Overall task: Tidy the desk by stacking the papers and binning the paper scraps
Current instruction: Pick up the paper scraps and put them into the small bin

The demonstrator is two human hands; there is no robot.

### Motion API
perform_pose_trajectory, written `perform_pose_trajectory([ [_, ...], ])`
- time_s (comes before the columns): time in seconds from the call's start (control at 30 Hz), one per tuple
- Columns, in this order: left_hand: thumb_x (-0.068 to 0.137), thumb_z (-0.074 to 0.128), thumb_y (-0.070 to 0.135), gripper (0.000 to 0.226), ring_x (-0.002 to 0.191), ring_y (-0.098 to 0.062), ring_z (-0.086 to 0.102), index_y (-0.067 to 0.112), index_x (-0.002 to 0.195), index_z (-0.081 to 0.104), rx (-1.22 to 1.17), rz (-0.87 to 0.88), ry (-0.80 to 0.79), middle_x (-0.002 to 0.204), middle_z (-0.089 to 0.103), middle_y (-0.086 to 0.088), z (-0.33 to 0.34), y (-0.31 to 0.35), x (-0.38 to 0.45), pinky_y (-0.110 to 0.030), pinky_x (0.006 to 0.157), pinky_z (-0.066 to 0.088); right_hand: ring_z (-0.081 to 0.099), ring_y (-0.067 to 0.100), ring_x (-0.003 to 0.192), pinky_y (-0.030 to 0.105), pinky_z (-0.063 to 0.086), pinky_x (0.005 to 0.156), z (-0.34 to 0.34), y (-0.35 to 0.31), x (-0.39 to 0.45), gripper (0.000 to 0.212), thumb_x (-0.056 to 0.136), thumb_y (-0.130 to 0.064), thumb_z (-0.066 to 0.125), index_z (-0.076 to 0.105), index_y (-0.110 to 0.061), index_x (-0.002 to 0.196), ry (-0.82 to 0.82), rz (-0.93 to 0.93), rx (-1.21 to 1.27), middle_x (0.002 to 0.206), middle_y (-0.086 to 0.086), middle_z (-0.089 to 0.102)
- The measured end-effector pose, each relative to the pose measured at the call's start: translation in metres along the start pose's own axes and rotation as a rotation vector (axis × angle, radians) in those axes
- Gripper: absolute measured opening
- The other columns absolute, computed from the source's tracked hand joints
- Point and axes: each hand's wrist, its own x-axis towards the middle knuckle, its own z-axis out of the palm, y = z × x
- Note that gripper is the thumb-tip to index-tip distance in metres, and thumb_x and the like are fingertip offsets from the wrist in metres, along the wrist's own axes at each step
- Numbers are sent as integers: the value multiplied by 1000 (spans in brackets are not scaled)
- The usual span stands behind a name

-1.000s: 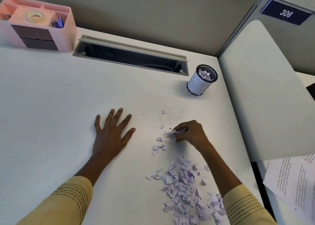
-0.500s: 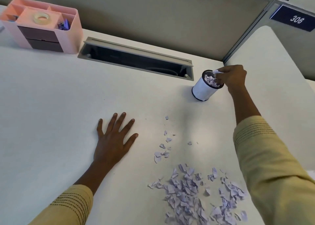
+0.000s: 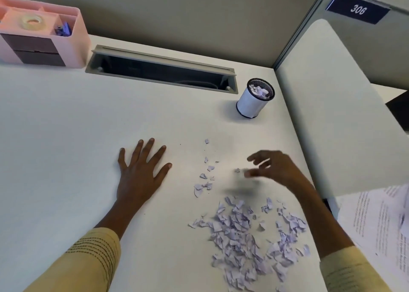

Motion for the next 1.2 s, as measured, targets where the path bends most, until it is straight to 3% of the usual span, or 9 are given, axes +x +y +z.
perform_pose_trajectory([
  [0.1, 92, 25, 59, 59, 142, -24, 29, 32, 140, 46, 1, -2, -4, 153, 33, -2, 0, 0, 1, -59, 112, 12, 53, 3, 92, 14, 43, 71, 36, 28, -38, 72, 42, -53, 88, 60, -42, 108, -150, 14, -133, 107, -9, 52],
  [0.27, 91, 27, 59, 59, 142, -24, 28, 31, 139, 47, -14, -7, 6, 153, 34, -2, 1, 0, 0, -59, 112, 11, 40, 11, 106, 28, 51, 87, 75, 38, -56, 87, 49, -43, 90, 45, -52, 122, -147, -89, -248, 122, -9, 34],
  [0.5, 91, 25, 59, 60, 142, -24, 29, 32, 140, 46, 3, -3, 3, 153, 34, -1, 0, 1, -1, -59, 112, 11, 53, 18, 101, 28, 43, 84, 78, 11, -38, 29, 78, -17, 73, 71, -12, 106, -114, -183, -299, 104, 4, 59],
  [0.7, 91, 26, 59, 59, 142, -24, 30, 32, 140, 46, 21, -6, -4, 153, 35, -1, 0, 1, -1, -58, 112, 12, 57, 6, 68, 4, 37, 59, 59, 8, -11, 13, 73, -9, 76, 73, -12, 86, 6, -119, -118, 81, 2, 67],
  [0.77, 91, 25, 59, 60, 142, -24, 30, 32, 140, 45, 27, 0, -2, 153, 35, -2, 0, 1, -1, -58, 112, 12, 55, -5, 54, 6, 37, 54, 46, 4, 0, 12, 71, -5, 74, 69, -15, 73, -2, -123, -88, 69, 5, 66],
  [0.9, 92, 23, 59, 60, 142, -24, 30, 31, 141, 44, 25, 2, -2, 153, 34, -3, -1, 1, -1, -59, 112, 12, 53, -13, 46, 2, 36, 51, 16, -8, 21, 13, 71, 3, 73, 70, -10, 74, 70, -115, 46, 58, -5, 64],
  [1.03, 92, 25, 58, 59, 142, -24, 30, 31, 140, 46, 20, 4, 6, 153, 35, -3, 0, 1, -1, -59, 112, 12, 59, 16, 53, 25, 51, 61, -18, -21, 49, 7, 73, 3, 71, 70, -2, 68, 121, -149, 187, 60, 5, 70],
  [1.1, 92, 26, 57, 59, 141, -25, 31, 30, 140, 47, 27, 8, 10, 152, 35, -3, 1, 1, -1, -59, 112, 13, 56, 20, 57, 32, 54, 64, -36, -25, 74, 13, 70, -2, 75, 68, -9, 62, 222, -149, 236, 66, 22, 67],
  [1.2, 92, 26, 58, 59, 142, -25, 30, 30, 140, 46, 34, 7, -1, 153, 35, -3, 0, 1, -1, -59, 112, 13, 51, 18, 64, 39, 55, 68, -66, -34, 111, 19, 62, -8, 80, 67, 3, 71, 411, -129, 228, 64, 16, 59],
])
